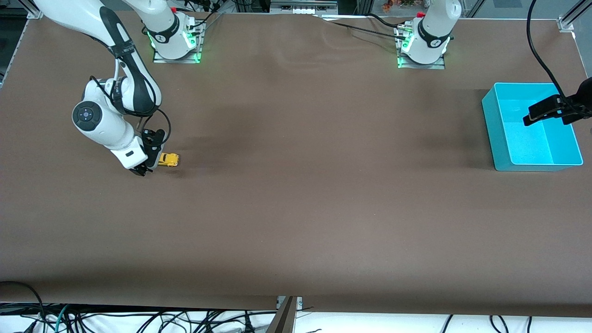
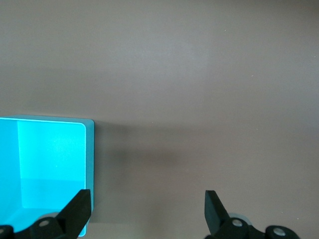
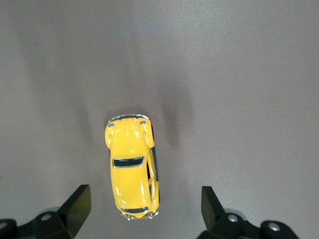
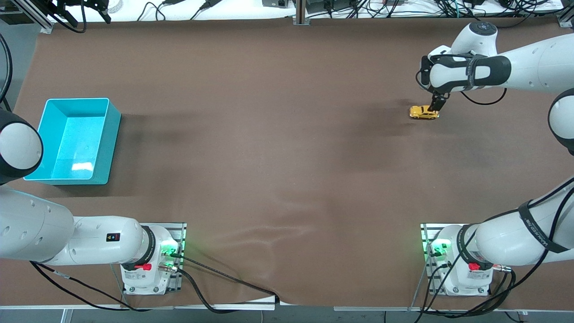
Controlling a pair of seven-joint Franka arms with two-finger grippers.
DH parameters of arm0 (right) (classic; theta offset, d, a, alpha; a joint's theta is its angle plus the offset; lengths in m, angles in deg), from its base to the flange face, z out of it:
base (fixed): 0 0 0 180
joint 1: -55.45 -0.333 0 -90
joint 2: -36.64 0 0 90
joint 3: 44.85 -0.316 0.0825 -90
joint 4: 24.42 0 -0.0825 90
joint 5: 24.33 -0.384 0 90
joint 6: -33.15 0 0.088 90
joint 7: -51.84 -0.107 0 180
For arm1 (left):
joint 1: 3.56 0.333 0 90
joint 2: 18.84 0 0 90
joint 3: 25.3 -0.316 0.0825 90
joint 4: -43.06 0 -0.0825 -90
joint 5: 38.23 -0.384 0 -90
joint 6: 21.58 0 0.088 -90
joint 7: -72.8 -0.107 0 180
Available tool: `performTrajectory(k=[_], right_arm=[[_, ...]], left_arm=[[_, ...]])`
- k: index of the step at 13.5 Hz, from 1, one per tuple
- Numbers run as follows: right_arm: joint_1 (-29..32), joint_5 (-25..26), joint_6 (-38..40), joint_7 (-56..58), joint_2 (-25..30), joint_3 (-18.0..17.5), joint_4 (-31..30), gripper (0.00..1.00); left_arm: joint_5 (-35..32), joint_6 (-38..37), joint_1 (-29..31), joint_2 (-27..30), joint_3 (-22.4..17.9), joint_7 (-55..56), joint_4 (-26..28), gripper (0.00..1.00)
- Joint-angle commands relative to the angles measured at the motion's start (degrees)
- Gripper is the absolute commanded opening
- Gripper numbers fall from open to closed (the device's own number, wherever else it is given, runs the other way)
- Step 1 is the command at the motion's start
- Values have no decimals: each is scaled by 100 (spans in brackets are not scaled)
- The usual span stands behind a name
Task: Wind and store yellow beetle car
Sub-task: 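Lower the right gripper onto the yellow beetle car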
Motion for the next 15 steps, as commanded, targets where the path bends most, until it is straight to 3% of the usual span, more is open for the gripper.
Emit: performTrajectory(k=[1,7,12,14,15], right_arm=[[17,53,-393,397,206,30,-356,98],[17,44,-1096,882,144,30,-620,89],[17,44,-1721,873,21,21,-998,88],[17,53,-1722,917,21,21,-990,69],[17,44,-1722,952,21,21,-990,51]], left_arm=[[-17,-62,2,-42,1,24,-122,100],[-17,-62,-7,-42,10,24,-122,100],[-17,-62,-7,-42,19,24,-122,100],[-17,-62,-7,-42,19,33,-122,100],[-17,-62,-7,-42,19,33,-122,100]])
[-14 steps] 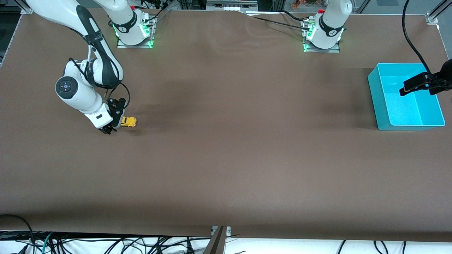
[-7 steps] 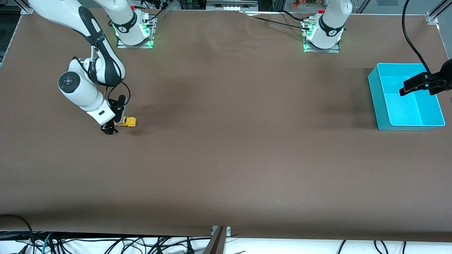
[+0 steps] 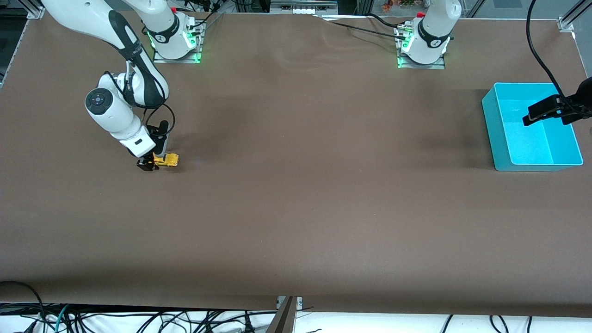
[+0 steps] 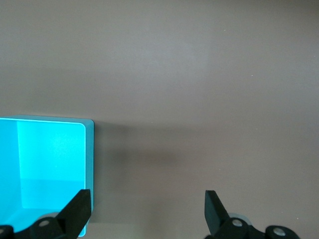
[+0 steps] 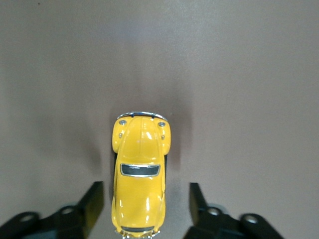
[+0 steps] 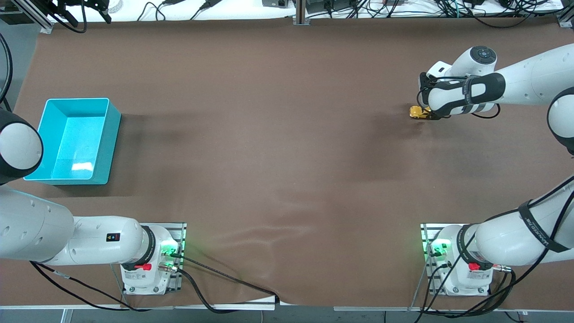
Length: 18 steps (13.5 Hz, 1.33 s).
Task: Wind and store yellow beetle car
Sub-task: 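Press the car down and drag it backward with the right gripper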
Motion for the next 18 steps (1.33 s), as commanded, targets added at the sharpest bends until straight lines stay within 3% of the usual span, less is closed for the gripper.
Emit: performTrajectory(k=[1,3,4,12,18], right_arm=[[18,44,-126,125,65,1,-113,41],[18,44,-100,151,73,9,-104,14],[10,44,-91,247,82,1,-104,9],[79,35,-73,406,-75,62,-87,9],[1010,35,-222,1073,-488,115,220,11]], left_arm=[[-17,-62,-5,-42,10,33,-122,100],[-17,-70,-5,-42,10,33,-122,100],[-17,-62,-5,-42,10,33,-122,100],[-17,-62,-5,-42,10,33,-122,100],[-17,-62,-5,-42,10,33,-122,100]])
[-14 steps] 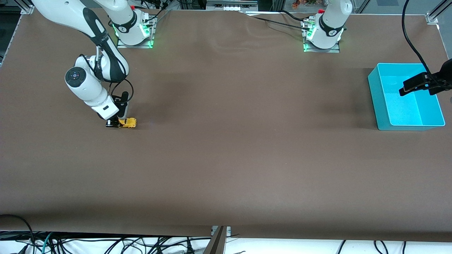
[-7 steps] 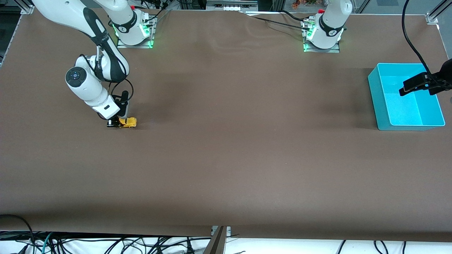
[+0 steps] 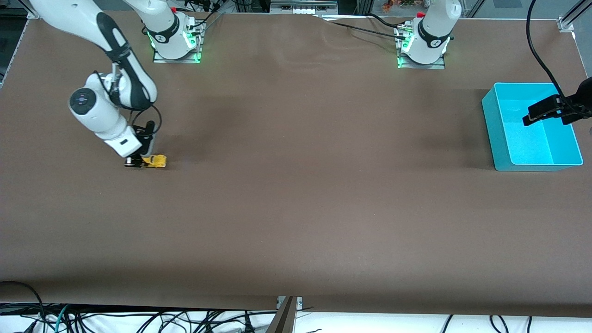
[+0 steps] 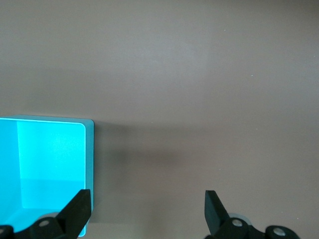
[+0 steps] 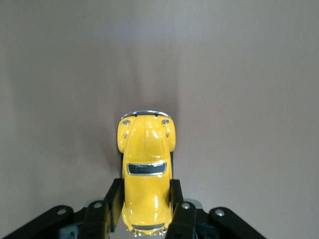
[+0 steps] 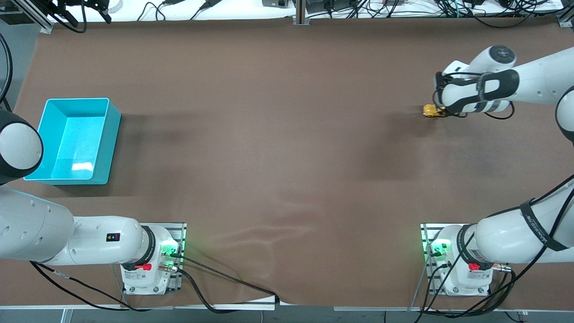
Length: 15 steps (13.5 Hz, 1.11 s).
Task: Wind and store yellow beetle car
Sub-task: 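Press the car down and drag it backward with the right gripper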
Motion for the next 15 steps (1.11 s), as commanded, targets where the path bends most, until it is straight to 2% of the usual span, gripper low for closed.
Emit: performTrajectory(k=[1,6,12,13,14,15], right_arm=[[437,35,-211,498,-497,-8,259,11],[868,18,-211,1096,-673,-25,479,11],[878,18,-193,1106,-682,-43,497,14],[860,18,-193,1097,-682,-52,497,29],[852,0,-193,1071,-673,-69,497,74],[860,0,-176,1079,-647,-130,505,99]], left_arm=[[-17,-62,-5,-42,10,33,-122,100],[-17,-62,-5,-42,2,33,-131,100],[-17,-62,4,-25,-16,24,-131,100],[-25,-62,4,-25,-16,33,-131,100],[-25,-70,4,-25,-7,33,-131,100],[-25,-70,4,-33,-7,33,-131,100]])
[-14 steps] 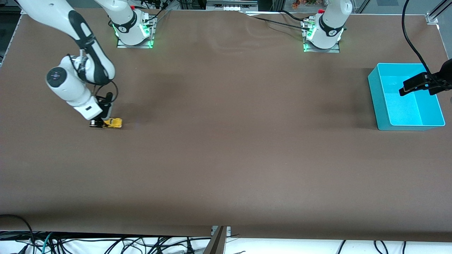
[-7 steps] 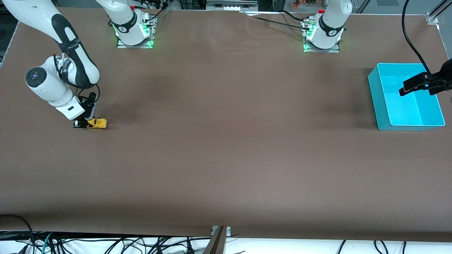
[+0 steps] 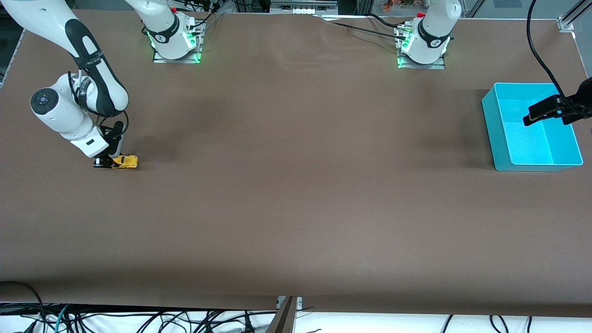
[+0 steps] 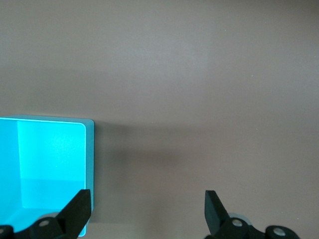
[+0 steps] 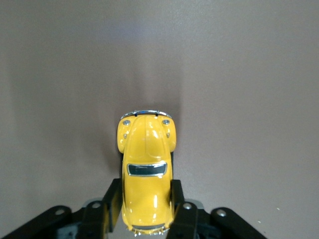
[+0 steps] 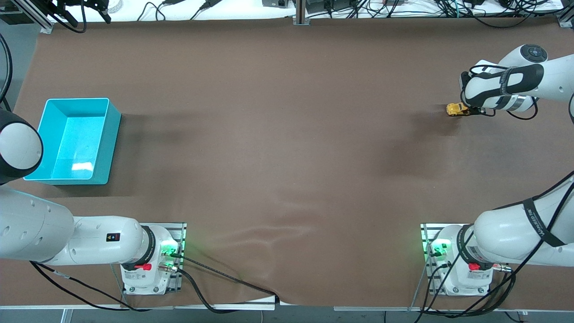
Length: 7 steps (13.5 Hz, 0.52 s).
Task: Wind and store yellow beetle car
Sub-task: 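Press the car down and drag it backward with the right gripper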
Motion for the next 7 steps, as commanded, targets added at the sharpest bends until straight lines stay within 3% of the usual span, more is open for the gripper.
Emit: performTrajectory(k=[1,7], right_arm=[[55,0,-144,79,-401,-176,288,100],[37,-35,408,61,-164,-361,525,100]], left_arm=[[-25,-70,-7,-33,0,42,-130,100],[-25,-70,-7,-33,0,42,-130,100]])
